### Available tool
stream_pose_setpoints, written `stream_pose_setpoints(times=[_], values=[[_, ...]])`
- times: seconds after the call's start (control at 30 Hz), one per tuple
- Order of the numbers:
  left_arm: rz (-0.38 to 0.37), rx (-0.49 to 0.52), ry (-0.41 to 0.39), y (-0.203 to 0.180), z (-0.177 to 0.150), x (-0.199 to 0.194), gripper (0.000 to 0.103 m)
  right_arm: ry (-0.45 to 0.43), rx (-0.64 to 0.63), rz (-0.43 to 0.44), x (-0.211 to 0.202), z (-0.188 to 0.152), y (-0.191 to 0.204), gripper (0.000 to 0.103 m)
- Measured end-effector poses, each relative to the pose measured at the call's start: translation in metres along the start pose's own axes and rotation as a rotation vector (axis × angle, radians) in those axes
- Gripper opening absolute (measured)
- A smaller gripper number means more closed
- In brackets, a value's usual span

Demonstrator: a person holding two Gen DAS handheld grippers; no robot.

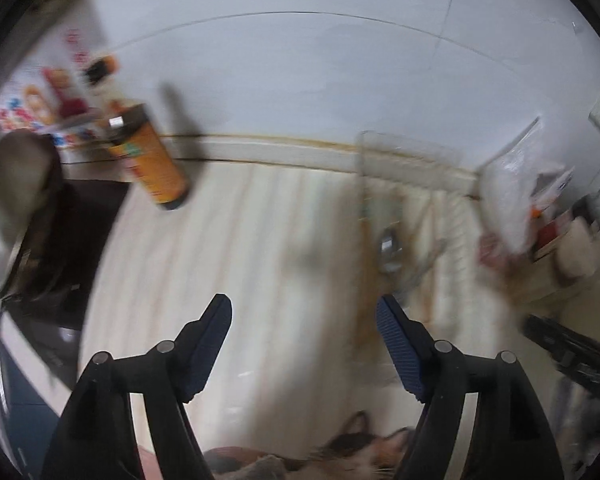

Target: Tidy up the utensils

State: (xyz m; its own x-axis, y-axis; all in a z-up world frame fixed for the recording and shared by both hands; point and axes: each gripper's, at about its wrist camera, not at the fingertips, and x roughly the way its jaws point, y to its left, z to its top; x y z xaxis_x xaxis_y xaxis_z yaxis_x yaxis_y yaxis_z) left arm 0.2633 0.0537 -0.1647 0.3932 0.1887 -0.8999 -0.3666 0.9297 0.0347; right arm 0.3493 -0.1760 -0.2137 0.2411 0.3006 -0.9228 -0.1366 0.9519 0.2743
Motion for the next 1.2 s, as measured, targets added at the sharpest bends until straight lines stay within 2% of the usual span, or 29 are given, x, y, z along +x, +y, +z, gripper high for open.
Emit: stream_pose_setpoints(times=[0.07, 0.1, 0.13, 0.17, 0.33, 0.5, 0.57, 0.6, 0.63, 0.67, 0.73, 1.03, 1.1, 1.2], values=[[0.026, 0.006, -0.016, 0.01, -0.023, 0.0, 0.074, 0.064, -0.022, -0.035, 0.008, -0.032, -0.005, 0.05], [0.042, 0.007, -0.025, 0.015, -0.039, 0.002, 0.083, 0.103, -0.025, -0.042, 0.015, -0.05, -0.007, 0.05], [0.047, 0.005, -0.02, 0.02, -0.05, 0.006, 0.097, 0.134, -0.025, -0.038, 0.022, -0.064, -0.009, 0.05], [0.044, 0.005, -0.002, 0.023, -0.064, 0.013, 0.101, 0.162, -0.025, -0.041, 0.03, -0.078, -0.011, 0.05], [0.082, 0.068, 0.165, 0.021, -0.128, 0.057, 0.103, 0.312, -0.006, -0.041, 0.068, -0.142, -0.017, 0.05], [0.081, 0.079, 0.235, 0.018, -0.163, 0.072, 0.103, 0.38, -0.049, -0.08, 0.089, -0.17, -0.008, 0.05], [0.086, 0.092, 0.241, 0.016, -0.169, 0.073, 0.103, 0.345, -0.097, -0.122, 0.088, -0.172, 0.002, 0.046], [0.087, 0.096, 0.241, 0.016, -0.171, 0.073, 0.103, 0.331, -0.126, -0.154, 0.088, -0.174, 0.006, 0.039], [0.087, 0.101, 0.243, 0.016, -0.173, 0.072, 0.103, 0.305, -0.156, -0.206, 0.087, -0.176, 0.01, 0.022], [0.088, 0.105, 0.246, 0.014, -0.175, 0.072, 0.103, 0.286, -0.16, -0.191, 0.087, -0.176, 0.013, 0.015], [0.082, 0.111, 0.249, 0.01, -0.175, 0.072, 0.103, 0.28, -0.129, -0.186, 0.085, -0.177, 0.008, 0.008], [0.005, 0.206, 0.281, -0.046, -0.186, 0.064, 0.103, 0.262, 0.021, -0.264, 0.055, -0.171, -0.076, 0.008], [-0.036, 0.213, 0.311, -0.063, -0.188, 0.066, 0.103, 0.262, 0.06, -0.263, 0.048, -0.171, -0.094, 0.008], [-0.141, 0.195, 0.383, -0.093, -0.189, 0.073, 0.102, 0.259, 0.145, -0.209, 0.041, -0.171, -0.115, 0.009]])
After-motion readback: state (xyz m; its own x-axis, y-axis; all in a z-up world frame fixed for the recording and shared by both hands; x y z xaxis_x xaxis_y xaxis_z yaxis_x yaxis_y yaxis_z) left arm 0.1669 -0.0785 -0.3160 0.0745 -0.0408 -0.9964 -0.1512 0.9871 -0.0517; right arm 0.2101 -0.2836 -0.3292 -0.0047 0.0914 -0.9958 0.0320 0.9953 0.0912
